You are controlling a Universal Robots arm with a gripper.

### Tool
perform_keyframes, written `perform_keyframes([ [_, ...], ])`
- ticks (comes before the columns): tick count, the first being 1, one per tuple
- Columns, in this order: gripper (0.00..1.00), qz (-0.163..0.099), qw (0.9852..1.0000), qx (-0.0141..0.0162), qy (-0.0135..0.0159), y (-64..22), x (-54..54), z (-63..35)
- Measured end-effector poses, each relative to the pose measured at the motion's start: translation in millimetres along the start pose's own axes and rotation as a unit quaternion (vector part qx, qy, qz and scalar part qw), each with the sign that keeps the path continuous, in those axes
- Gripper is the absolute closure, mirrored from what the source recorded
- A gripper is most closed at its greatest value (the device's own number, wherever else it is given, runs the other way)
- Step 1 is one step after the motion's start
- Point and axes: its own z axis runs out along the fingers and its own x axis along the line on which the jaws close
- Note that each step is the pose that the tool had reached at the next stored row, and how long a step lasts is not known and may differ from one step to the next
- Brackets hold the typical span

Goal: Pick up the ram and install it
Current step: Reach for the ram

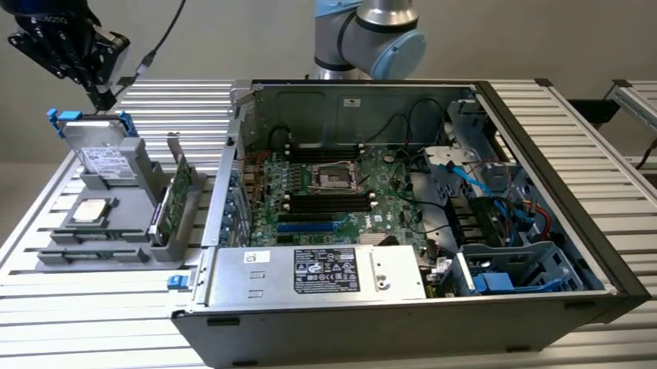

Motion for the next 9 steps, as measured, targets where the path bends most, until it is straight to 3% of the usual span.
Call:
perform_keyframes([
  [6,0.9,0.0,1.0,0.0,0.0001,-6.8,25.7,1.7],
  [9,0.9,-0.002,1.0,-0.0005,0.0007,-12.8,30.3,3.4],
])
